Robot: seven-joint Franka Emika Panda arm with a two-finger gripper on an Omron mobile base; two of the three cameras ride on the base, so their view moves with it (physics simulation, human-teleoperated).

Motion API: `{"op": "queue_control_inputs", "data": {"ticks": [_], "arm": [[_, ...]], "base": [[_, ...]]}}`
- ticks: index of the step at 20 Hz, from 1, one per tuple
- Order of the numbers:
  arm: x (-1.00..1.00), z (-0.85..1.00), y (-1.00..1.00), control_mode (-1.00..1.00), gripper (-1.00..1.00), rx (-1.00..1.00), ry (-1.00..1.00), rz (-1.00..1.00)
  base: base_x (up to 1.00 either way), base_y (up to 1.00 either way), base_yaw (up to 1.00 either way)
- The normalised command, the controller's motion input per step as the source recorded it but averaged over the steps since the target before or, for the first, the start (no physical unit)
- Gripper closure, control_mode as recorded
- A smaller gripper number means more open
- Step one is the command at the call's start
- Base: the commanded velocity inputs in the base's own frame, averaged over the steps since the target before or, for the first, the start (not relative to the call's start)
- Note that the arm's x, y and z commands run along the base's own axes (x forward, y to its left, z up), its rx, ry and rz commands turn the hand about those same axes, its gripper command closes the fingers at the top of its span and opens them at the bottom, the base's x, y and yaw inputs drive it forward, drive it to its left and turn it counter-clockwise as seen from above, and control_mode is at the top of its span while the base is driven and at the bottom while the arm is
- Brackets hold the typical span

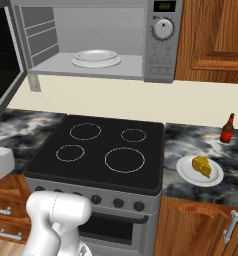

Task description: Pick the cheese from the counter and place it in the microwave. Then turn on the microwave.

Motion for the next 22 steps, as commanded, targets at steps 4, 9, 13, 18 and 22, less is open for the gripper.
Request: {"op": "queue_control_inputs", "data": {"ticks": [4, 9, 13, 18, 22], "arm": [[0.00, 0.00, -0.55, -1.00, -1.00, 0.00, 0.28, 0.00], [0.00, 0.00, -0.58, -1.00, -1.00, 0.00, 0.31, 0.00], [0.00, -0.01, -0.59, -1.00, -1.00, 0.00, 0.24, 0.00], [0.01, -0.06, -0.54, -1.00, -1.00, 0.00, 0.22, 0.00], [0.03, -0.21, -0.46, -1.00, -1.00, 0.00, 0.20, 0.02]], "base": [[0.00, 0.00, 0.00], [0.00, 0.00, 0.00], [0.00, 0.00, 0.00], [0.00, 0.00, 0.00], [0.00, 0.00, 0.00]]}}
